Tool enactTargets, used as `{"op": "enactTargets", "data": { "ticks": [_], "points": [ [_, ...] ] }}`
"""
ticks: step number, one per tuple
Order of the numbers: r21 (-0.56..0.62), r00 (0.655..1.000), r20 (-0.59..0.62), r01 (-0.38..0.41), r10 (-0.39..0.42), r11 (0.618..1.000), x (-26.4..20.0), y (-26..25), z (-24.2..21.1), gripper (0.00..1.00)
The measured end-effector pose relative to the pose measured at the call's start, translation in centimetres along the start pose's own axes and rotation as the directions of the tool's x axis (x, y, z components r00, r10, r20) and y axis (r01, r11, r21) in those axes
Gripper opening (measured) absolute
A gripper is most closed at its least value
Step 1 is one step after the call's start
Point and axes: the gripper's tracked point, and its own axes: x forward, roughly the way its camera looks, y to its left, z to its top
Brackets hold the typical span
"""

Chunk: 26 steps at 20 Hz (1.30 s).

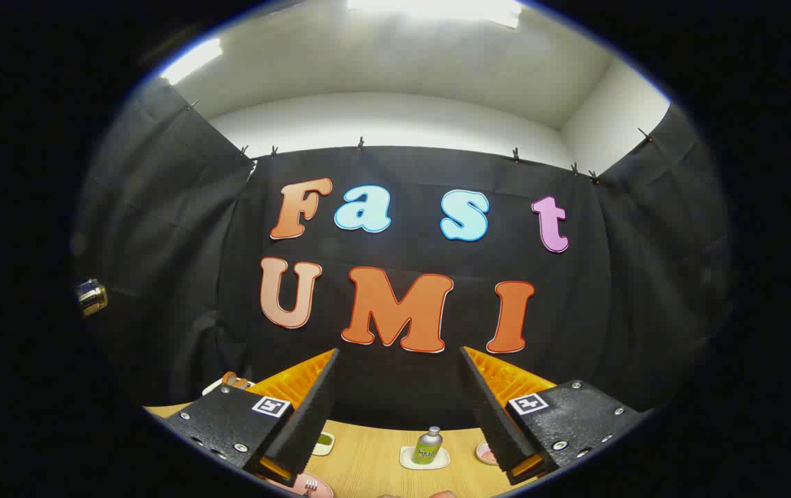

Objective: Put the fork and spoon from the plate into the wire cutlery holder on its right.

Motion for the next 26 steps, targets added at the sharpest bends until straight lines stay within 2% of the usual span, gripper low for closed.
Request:
{"op": "enactTargets", "data": {
  "ticks": [26],
  "points": [
    [0.008,0.994,-0.065,-0.082,0.082,0.997,-1.1,2.1,-2.6,0.99]
  ]
}}
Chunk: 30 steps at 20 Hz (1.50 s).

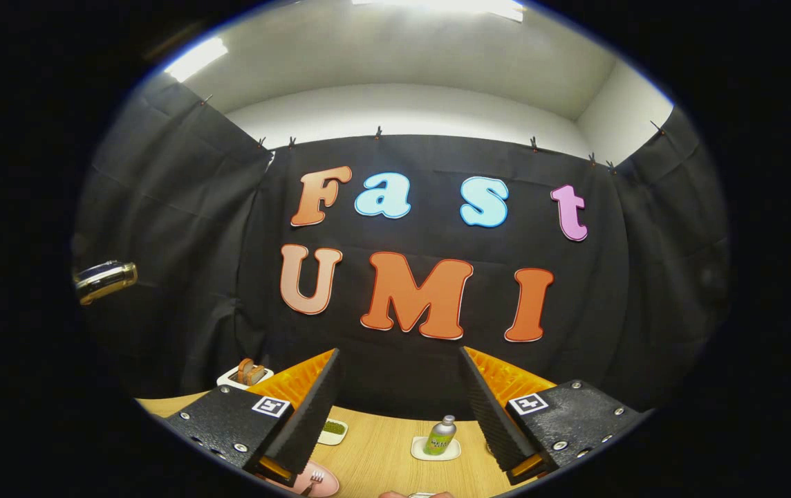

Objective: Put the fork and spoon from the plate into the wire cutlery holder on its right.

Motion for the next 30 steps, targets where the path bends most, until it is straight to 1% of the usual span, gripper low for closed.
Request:
{"op": "enactTargets", "data": {
  "ticks": [5,8,11,13,14,15,17,19,21,25,28,30],
  "points": [
    [0.009,1.000,-0.023,-0.012,0.012,1.000,0.0,1.0,-0.9,0.99],
    [0.026,0.998,-0.061,-0.022,0.024,0.999,0.6,2.2,-2.4,0.99],
    [0.000,0.986,-0.163,-0.035,0.035,0.999,0.8,3.9,-6.2,0.99],
    [-0.005,0.964,-0.261,-0.057,0.054,0.998,0.8,5.4,-9.5,0.99],
    [-0.002,0.945,-0.322,-0.065,0.061,0.998,0.9,6.3,-11.3,0.99],
    [0.013,0.919,-0.384,-0.087,0.085,0.996,0.8,7.3,-13.2,0.99],
    [0.062,0.849,-0.513,-0.110,0.126,0.992,0.2,9.3,-17.1,0.99],
    [0.127,0.760,-0.625,-0.127,0.179,0.984,-0.5,11.3,-20.8,0.99],
    [0.177,0.675,-0.706,-0.128,0.217,0.976,-1.5,12.9,-23.5,0.98],
    [0.192,0.515,-0.825,-0.135,0.234,0.972,-3.3,14.5,-28.3,0.97],
    [0.212,0.375,-0.891,-0.155,0.256,0.965,-4.6,15.7,-31.6,0.94],
    [0.231,0.287,-0.920,-0.154,0.267,0.961,-5.7,16.6,-33.7,0.89]
  ]
}}
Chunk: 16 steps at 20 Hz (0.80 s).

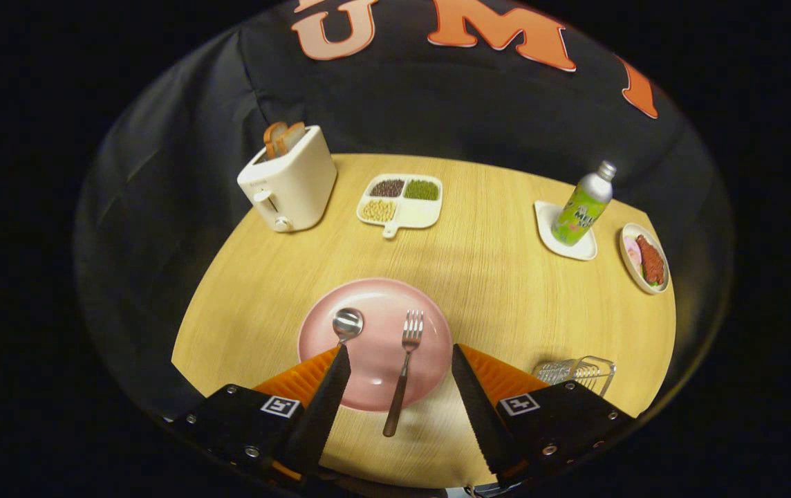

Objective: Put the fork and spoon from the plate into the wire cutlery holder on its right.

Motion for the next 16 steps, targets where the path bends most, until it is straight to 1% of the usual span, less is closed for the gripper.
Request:
{"op": "enactTargets", "data": {
  "ticks": [2,3,4,6,7,9,10,13,16],
  "points": [
    [0.001,0.995,-0.103,0.007,-0.007,1.000,1.3,-0.2,-1.8,0.84],
    [-0.001,0.989,-0.144,0.016,-0.016,1.000,2.1,-0.3,-2.5,0.80],
    [0.002,0.982,-0.188,0.017,-0.017,1.000,2.7,-0.3,-3.1,0.77],
    [0.021,0.970,-0.245,0.014,-0.008,1.000,3.9,0.0,-4.1,0.74],
    [0.031,0.962,-0.273,0.012,-0.004,0.999,4.2,0.1,-4.4,0.70],
    [0.042,0.948,-0.318,0.028,-0.014,0.999,5.3,0.0,-5.1,0.66],
    [0.050,0.941,-0.338,0.035,-0.016,0.998,5.6,0.0,-5.5,0.65],
    [0.079,0.926,-0.378,0.035,-0.003,0.996,6.6,0.3,-5.9,0.52],
    [0.053,0.910,-0.411,0.084,-0.055,0.995,7.6,-0.6,-7.1,0.42]
  ]
}}
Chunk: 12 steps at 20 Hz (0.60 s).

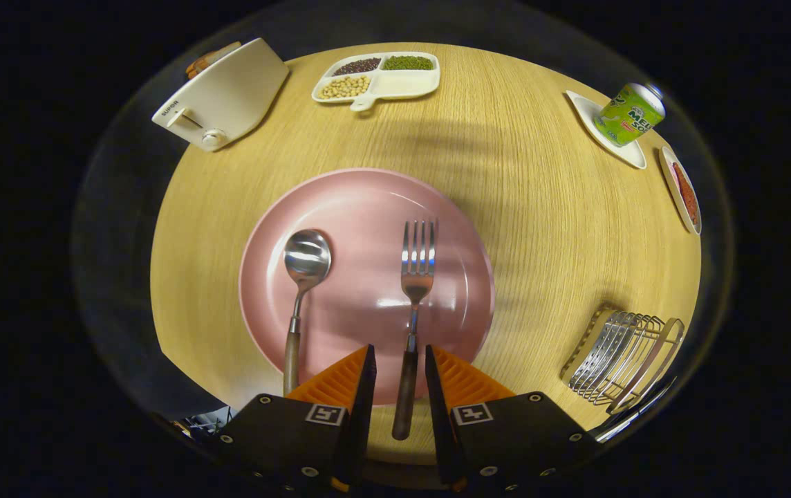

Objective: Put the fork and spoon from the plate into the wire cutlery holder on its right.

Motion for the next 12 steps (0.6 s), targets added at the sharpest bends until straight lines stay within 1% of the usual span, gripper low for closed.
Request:
{"op": "enactTargets", "data": {
  "ticks": [1,2,3,4,5,9,12],
  "points": [
    [-0.003,1.000,-0.009,0.012,-0.012,1.000,0.4,-0.1,-0.4,0.36],
    [-0.001,1.000,-0.012,0.014,-0.014,1.000,0.6,-0.1,-0.6,0.32],
    [0.004,1.000,-0.012,0.010,-0.010,1.000,1.0,0.1,-0.6,0.25],
    [0.010,1.000,-0.016,0.007,-0.007,1.000,1.2,0.1,-0.7,0.22],
    [0.016,1.000,-0.009,0.004,-0.003,1.000,1.5,0.3,-0.7,0.16],
    [0.017,0.999,0.035,0.013,-0.014,1.000,1.3,0.1,-0.1,0.08],
    [0.015,0.996,0.093,0.002,-0.004,1.000,-0.3,0.5,0.1,0.05]
  ]
}}
